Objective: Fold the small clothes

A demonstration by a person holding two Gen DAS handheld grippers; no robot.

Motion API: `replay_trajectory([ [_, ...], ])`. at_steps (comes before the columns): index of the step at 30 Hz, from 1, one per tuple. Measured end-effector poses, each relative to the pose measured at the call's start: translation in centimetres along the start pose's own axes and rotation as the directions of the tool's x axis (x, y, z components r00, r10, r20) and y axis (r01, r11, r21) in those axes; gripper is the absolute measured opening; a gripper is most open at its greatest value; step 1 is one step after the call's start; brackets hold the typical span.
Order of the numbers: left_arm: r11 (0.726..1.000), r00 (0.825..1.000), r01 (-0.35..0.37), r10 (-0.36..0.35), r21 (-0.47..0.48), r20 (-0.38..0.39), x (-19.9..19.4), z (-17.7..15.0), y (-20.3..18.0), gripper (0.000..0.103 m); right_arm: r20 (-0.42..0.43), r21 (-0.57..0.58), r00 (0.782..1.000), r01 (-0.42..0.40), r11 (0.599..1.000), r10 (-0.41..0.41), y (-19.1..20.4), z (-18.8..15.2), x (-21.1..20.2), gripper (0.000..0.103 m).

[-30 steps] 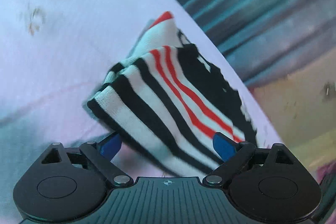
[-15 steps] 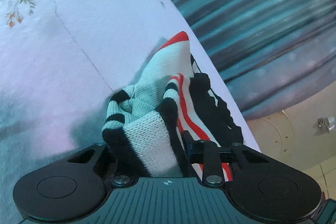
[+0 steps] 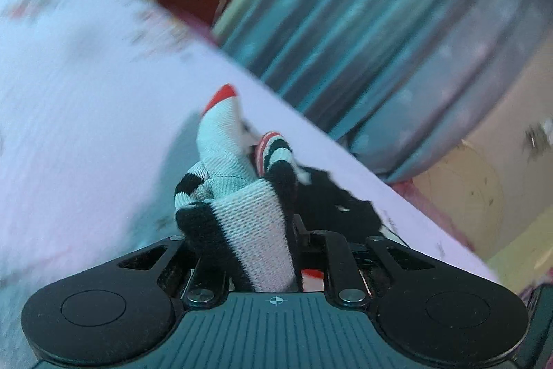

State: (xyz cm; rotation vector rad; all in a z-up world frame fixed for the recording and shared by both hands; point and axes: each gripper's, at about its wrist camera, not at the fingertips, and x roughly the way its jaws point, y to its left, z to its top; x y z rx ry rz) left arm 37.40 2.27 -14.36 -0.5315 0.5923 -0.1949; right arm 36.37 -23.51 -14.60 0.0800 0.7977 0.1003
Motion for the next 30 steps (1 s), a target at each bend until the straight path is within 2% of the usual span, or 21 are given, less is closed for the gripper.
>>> replay_trajectory([
  [5, 0.984, 0.999, 0.039, -0.042, 0.176, 0.013, 0.1, 0.6, -6.9, 0.015, 0.066, 0.074, 0.997, -0.031, 0.997, 0.026, -3.8, 0.7, -3.0, 0.050],
  [8, 0.953, 0.996, 0.082, -0.087, 0.291, 0.005, 1.0, -0.1, -11.8, 0.015, 0.094, 0.105, 0.996, -0.017, 0.994, 0.007, -7.0, 0.7, -4.7, 0.050],
  [11, 0.914, 0.989, 0.146, -0.144, 0.378, -0.035, 1.9, -1.9, -16.1, 0.015, 0.108, 0.162, 0.994, 0.004, 0.987, -0.022, -10.6, 0.2, -6.4, 0.050],
  [14, 0.865, 0.978, 0.206, -0.173, 0.458, -0.114, 3.5, -5.1, -20.0, 0.015, 0.109, 0.218, 0.992, 0.046, 0.975, -0.071, -14.3, -0.9, -7.8, 0.051],
  [16, 0.830, 0.972, 0.229, -0.162, 0.508, -0.172, 4.7, -7.7, -22.0, 0.015, 0.103, 0.255, 0.989, 0.078, 0.964, -0.107, -16.5, -1.7, -8.5, 0.050],
  [17, 0.813, 0.970, 0.232, -0.151, 0.533, -0.192, 5.0, -9.2, -22.6, 0.016, 0.100, 0.273, 0.988, 0.089, 0.958, -0.120, -17.6, -2.3, -9.0, 0.050],
  [19, 0.756, 0.970, 0.214, -0.090, 0.618, -0.225, 5.5, -12.4, -23.6, 0.016, 0.096, 0.312, 0.986, 0.102, 0.945, -0.138, -19.5, -3.0, -9.6, 0.050],
  [21, 0.710, 0.975, 0.181, -0.039, 0.681, -0.218, 5.3, -14.4, -23.9, 0.020, 0.102, 0.344, 0.986, 0.092, 0.935, -0.134, -20.7, -3.3, -9.9, 0.051],
  [22, 0.681, 0.977, 0.179, -0.040, 0.710, -0.207, 4.5, -15.0, -24.2, 0.031, 0.110, 0.354, 0.986, 0.076, 0.932, -0.122, -21.0, -3.3, -10.1, 0.055],
  [23, 0.663, 0.976, 0.192, -0.050, 0.723, -0.214, 3.8, -15.4, -24.4, 0.053, 0.121, 0.364, 0.987, 0.053, 0.930, -0.104, -21.2, -3.2, -10.3, 0.061],
  [24, 0.652, 0.969, 0.221, -0.063, 0.725, -0.239, 3.0, -15.4, -24.4, 0.065, 0.130, 0.370, 0.988, 0.033, 0.929, -0.086, -21.3, -2.8, -10.2, 0.063],
  [25, 0.650, 0.961, 0.250, -0.076, 0.718, -0.266, 2.2, -15.4, -24.4, 0.082, 0.141, 0.374, 0.988, 0.004, 0.928, -0.061, -21.3, -2.6, -10.2, 0.064],
  [27, 0.647, 0.956, 0.273, -0.097, 0.712, -0.278, 0.3, -15.3, -25.0, 0.083, 0.156, 0.386, 0.988, -0.058, 0.921, -0.003, -21.3, -1.9, -9.8, 0.064],
  [28, 0.655, 0.954, 0.279, -0.103, 0.702, -0.283, -0.7, -14.9, -24.8, 0.083, 0.158, 0.396, 0.987, -0.095, 0.914, 0.035, -21.3, -1.7, -9.7, 0.064],
  [30, 0.693, 0.954, 0.279, -0.121, 0.665, -0.275, -2.3, -13.4, -23.6, 0.083, 0.142, 0.405, 0.985, -0.148, 0.902, 0.098, -20.8, -1.3, -8.9, 0.063],
])
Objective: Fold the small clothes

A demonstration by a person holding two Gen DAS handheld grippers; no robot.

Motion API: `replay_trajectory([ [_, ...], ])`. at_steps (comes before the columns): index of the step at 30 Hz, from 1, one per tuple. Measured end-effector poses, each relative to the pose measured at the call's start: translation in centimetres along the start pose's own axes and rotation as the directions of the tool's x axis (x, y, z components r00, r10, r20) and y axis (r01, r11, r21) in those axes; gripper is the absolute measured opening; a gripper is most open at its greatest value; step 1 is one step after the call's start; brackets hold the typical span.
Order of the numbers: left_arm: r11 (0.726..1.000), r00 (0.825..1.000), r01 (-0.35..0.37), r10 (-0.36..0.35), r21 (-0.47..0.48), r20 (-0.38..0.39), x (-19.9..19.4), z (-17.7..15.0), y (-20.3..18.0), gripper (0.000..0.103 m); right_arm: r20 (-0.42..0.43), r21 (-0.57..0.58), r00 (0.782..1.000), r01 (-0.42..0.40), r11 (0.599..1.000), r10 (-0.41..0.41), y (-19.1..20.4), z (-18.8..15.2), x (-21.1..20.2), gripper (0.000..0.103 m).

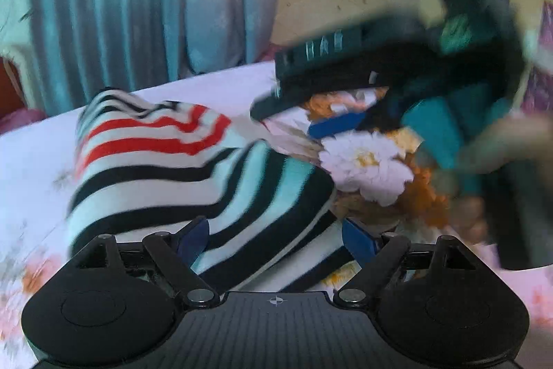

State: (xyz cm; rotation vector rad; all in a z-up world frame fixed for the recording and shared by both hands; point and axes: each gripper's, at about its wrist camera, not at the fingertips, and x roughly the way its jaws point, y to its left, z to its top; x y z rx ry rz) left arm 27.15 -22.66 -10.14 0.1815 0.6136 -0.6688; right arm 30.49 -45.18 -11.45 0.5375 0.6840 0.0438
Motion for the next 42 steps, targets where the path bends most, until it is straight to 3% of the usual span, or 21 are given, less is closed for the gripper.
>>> replay_trajectory([
  [4, 0.983, 0.996, -0.068, 0.078, -0.170, 0.051, -3.6, 0.0, 5.3, 0.083, -0.095, -0.013, 0.995, -0.042, 0.999, 0.041, 1.3, -0.6, 2.5, 0.050],
  [7, 0.952, 0.984, -0.144, 0.166, -0.271, 0.061, -4.9, -0.3, 9.1, 0.083, -0.145, -0.015, 0.989, -0.022, 1.000, 0.019, 1.8, -1.1, 4.2, 0.050],
  [10, 0.926, 0.973, -0.208, 0.229, -0.315, 0.033, -4.6, -0.3, 12.0, 0.083, -0.176, -0.036, 0.984, -0.013, 0.999, 0.006, 2.2, -1.3, 5.8, 0.048],
  [13, 0.904, 0.969, -0.230, 0.249, -0.361, 0.005, -3.7, -0.5, 13.2, 0.083, -0.187, -0.049, 0.982, -0.016, 0.999, 0.006, 2.7, -1.6, 6.6, 0.030],
  [17, 0.893, 0.970, -0.227, 0.244, -0.390, -0.006, -1.1, -0.2, 13.6, 0.083, -0.127, -0.099, 0.992, 0.006, 0.995, -0.019, 3.5, -1.7, 5.1, 0.023],
  [22, 0.908, 0.979, -0.188, 0.205, -0.376, 0.008, 2.2, 0.4, 12.7, 0.083, 0.006, -0.127, 0.997, 0.071, 0.989, -0.070, 2.9, -1.6, 1.0, 0.023],
  [24, 0.918, 0.983, -0.183, 0.184, -0.352, -0.030, 3.5, 0.1, 12.2, 0.083, -0.033, -0.120, 0.994, 0.098, 0.988, -0.103, 1.7, -2.0, 1.5, 0.024],
  [26, 0.919, 0.981, -0.193, 0.177, -0.343, -0.078, 4.9, -0.7, 11.9, 0.083, -0.099, -0.099, 0.988, 0.110, 0.989, -0.120, 0.4, -2.6, 2.9, 0.029],
  [31, 0.914, 0.983, -0.185, 0.164, -0.362, -0.088, 4.8, -1.0, 12.0, 0.083, -0.063, -0.089, 0.990, 0.121, 0.989, -0.127, 0.4, -1.7, 1.6, 0.049],
  [34, 0.906, 0.983, -0.183, 0.167, -0.381, -0.076, 3.9, -0.4, 12.5, 0.083, -0.022, -0.114, 0.988, 0.151, 0.982, -0.155, 0.8, -0.9, 0.5, 0.047],
  [36, 0.903, 0.984, -0.179, 0.170, -0.391, -0.057, 3.3, 0.2, 12.6, 0.083, 0.007, -0.130, 0.987, 0.159, 0.979, -0.160, 1.0, -0.8, -0.2, 0.040],
  [38, 0.912, 0.983, -0.182, 0.171, -0.367, -0.063, 3.5, 0.3, 12.6, 0.083, -0.002, -0.125, 0.990, 0.138, 0.982, -0.139, 1.1, -0.9, -0.4, 0.027],
  [42, 0.917, 0.983, -0.183, 0.163, -0.354, -0.086, 4.3, -0.9, 13.1, 0.083, -0.047, -0.015, 0.992, 0.119, 0.993, -0.120, -0.4, -2.6, -1.1, 0.029],
])
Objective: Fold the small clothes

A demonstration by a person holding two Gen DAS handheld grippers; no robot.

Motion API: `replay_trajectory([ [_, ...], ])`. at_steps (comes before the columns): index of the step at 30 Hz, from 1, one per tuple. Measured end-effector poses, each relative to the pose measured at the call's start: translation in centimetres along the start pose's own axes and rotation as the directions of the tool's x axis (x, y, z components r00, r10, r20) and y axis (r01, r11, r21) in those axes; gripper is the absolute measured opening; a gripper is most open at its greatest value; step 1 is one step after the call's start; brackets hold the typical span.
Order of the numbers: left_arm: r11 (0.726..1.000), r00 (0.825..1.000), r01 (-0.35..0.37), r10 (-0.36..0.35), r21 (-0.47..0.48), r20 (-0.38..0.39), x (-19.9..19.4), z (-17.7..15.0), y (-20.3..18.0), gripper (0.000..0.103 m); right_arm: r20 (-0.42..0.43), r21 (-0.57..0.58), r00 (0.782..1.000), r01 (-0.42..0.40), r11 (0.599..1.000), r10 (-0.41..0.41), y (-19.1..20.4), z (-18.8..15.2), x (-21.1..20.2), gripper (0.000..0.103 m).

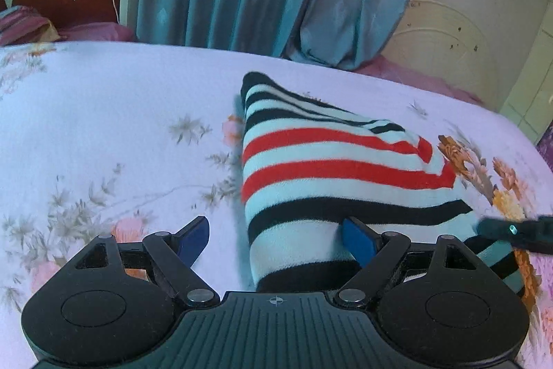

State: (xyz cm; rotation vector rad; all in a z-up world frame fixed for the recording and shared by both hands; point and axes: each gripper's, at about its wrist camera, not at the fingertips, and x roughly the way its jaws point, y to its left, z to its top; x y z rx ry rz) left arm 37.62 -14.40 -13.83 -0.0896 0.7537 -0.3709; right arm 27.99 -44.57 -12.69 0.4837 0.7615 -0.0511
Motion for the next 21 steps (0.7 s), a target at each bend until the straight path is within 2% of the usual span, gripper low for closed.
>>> replay_trajectory([
  [2, 1.000, 1.000, 0.002, -0.002, 0.001, 0.004, 0.2, -0.1, 0.1, 0.083, -0.033, 0.060, 0.998, -0.048, 0.997, 0.050, -0.5, -1.0, -0.4, 0.030],
  [4, 1.000, 1.000, -0.005, 0.004, 0.029, 0.009, 0.4, -0.2, -0.1, 0.083, -0.073, 0.053, 0.995, -0.059, 0.997, 0.063, -0.2, -2.3, -0.3, 0.026],
  [6, 0.999, 1.000, -0.002, 0.001, 0.036, 0.009, 0.6, -0.4, -0.1, 0.083, -0.072, 0.028, 0.996, -0.042, 0.999, 0.044, 0.0, -3.5, 0.1, 0.022],
  [10, 1.000, 1.000, 0.017, -0.017, -0.003, -0.007, 0.8, -0.4, 0.5, 0.083, -0.083, 0.115, 0.992, -0.081, 0.990, 0.091, -1.5, -4.5, 0.2, 0.020],
  [12, 1.000, 1.000, 0.013, -0.013, -0.009, -0.015, 0.6, -0.1, 0.4, 0.083, -0.101, 0.125, 0.989, -0.098, 0.987, 0.111, -1.9, -4.6, -0.2, 0.021],
  [13, 1.000, 1.000, 0.011, -0.011, -0.015, -0.015, 0.4, 0.2, 0.3, 0.083, -0.103, 0.129, 0.988, -0.103, 0.986, 0.117, -2.1, -4.4, -0.6, 0.024],
  [14, 1.000, 1.000, 0.013, -0.013, -0.022, -0.009, 0.0, 0.5, 0.2, 0.083, -0.104, 0.125, 0.988, -0.099, 0.987, 0.112, -2.0, -4.1, -1.0, 0.031],
  [17, 0.999, 0.999, 0.039, -0.038, -0.033, 0.032, -1.0, 1.8, -0.2, 0.083, -0.037, 0.045, 0.997, -0.061, 0.997, 0.063, -1.2, -2.4, -2.9, 0.035],
  [21, 0.997, 0.996, 0.073, -0.074, 0.025, 0.057, -0.5, 3.9, -2.0, 0.083, 0.051, -0.094, 0.999, 0.008, 0.996, -0.003, 1.1, 1.1, -3.2, 0.035],
])
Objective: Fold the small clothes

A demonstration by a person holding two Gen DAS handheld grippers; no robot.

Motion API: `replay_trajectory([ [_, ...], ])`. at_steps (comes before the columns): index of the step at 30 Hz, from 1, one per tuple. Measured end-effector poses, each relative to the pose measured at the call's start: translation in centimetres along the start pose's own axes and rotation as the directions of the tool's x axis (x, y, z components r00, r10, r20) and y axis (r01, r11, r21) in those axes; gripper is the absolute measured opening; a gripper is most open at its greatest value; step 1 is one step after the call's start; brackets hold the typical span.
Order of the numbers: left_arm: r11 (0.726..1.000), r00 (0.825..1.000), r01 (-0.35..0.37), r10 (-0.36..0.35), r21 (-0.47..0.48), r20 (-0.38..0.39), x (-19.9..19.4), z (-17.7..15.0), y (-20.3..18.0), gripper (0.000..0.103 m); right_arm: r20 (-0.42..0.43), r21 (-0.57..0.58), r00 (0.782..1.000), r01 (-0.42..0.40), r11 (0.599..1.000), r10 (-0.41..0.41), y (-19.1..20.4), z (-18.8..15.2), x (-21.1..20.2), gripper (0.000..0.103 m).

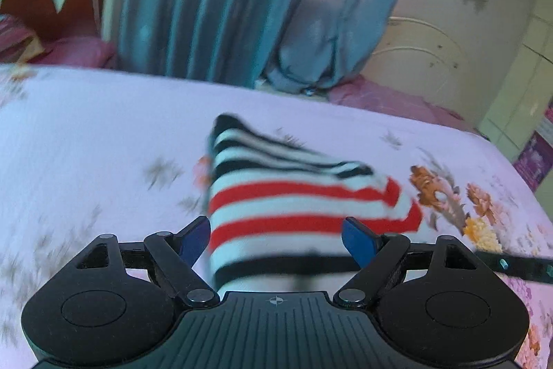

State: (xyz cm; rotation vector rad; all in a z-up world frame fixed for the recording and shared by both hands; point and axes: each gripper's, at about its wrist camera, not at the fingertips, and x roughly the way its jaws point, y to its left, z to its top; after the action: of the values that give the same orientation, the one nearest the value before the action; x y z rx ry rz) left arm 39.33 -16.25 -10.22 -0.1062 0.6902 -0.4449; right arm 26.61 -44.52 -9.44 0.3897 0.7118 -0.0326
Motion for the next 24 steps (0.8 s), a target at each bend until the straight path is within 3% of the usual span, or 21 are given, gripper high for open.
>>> replay_trajectory([
  [5, 1.000, 1.000, -0.005, 0.005, 0.024, -0.013, 3.5, 2.1, -1.2, 0.083, 0.049, -0.120, 0.997, 0.072, 0.990, -0.066, 3.4, 3.9, 3.5, 0.035],
  [9, 0.998, 0.997, -0.064, 0.065, 0.022, -0.051, 6.9, 2.7, -0.8, 0.080, 0.018, -0.136, 0.993, 0.122, 0.983, -0.121, 5.1, 6.0, 8.7, 0.032],
  [13, 0.994, 0.991, -0.104, 0.106, 0.019, -0.086, 8.8, 1.8, 0.5, 0.080, -0.019, -0.138, 0.979, 0.197, 0.971, -0.201, 4.7, 5.5, 12.9, 0.030],
  [17, 0.994, 0.992, -0.069, 0.060, -0.082, -0.110, 9.8, 0.6, 2.0, 0.081, 0.021, -0.140, 0.978, 0.208, 0.968, -0.207, 3.8, 3.7, 14.0, 0.031],
  [20, 0.996, 0.993, -0.083, 0.079, -0.043, -0.091, 9.6, 0.8, 1.3, 0.081, 0.022, -0.115, 0.980, 0.198, 0.973, -0.197, 3.6, 4.7, 13.7, 0.031],
  [24, 0.994, 0.991, -0.092, 0.087, -0.051, -0.102, 10.7, 1.1, 1.3, 0.081, 0.017, -0.188, 0.971, 0.238, 0.953, -0.239, 3.4, 4.5, 15.4, 0.032],
])
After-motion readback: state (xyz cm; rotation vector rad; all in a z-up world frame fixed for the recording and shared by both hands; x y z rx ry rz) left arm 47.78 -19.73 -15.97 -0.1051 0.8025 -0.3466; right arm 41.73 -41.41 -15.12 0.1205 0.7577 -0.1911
